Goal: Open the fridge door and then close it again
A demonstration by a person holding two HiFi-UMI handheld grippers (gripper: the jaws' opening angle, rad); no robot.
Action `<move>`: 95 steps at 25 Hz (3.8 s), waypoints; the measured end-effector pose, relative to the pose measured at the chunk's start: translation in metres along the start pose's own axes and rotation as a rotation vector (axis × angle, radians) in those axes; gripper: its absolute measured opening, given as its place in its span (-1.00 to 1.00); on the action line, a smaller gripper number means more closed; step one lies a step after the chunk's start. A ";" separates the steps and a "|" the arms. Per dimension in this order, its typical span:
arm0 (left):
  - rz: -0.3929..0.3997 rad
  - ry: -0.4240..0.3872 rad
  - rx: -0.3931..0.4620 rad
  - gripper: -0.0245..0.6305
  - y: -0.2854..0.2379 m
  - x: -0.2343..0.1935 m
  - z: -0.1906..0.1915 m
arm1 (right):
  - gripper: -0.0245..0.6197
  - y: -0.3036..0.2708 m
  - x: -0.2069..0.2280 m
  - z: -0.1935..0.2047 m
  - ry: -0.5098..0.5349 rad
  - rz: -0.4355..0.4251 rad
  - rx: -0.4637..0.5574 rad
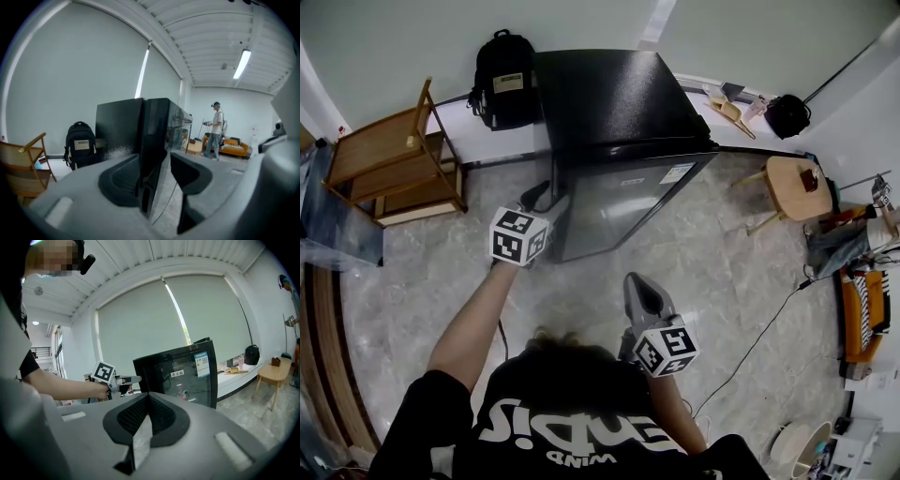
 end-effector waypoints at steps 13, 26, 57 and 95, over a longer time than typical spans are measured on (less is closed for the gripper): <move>0.062 -0.030 -0.020 -0.25 -0.015 -0.005 -0.004 | -0.93 -0.001 0.006 -0.002 0.010 0.003 -0.009; 0.086 -0.026 -0.032 -0.29 -0.015 -0.007 -0.004 | -0.93 -0.003 0.007 0.000 0.009 -0.008 -0.018; 0.046 -0.031 -0.024 -0.34 0.007 0.035 0.011 | -0.93 0.017 0.010 0.003 0.009 -0.012 -0.011; 0.176 0.036 -0.052 -0.41 0.057 0.135 0.041 | -0.93 0.067 0.000 0.014 0.004 0.013 0.018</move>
Point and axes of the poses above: the fingertips, and each gripper's own axes: y backward along the fingers, x to its right, z out of its underside, the point moved 10 cm from there along y, backward along the fingers, and after that the axes turned 4 degrees about y, right-handed, at the moved point
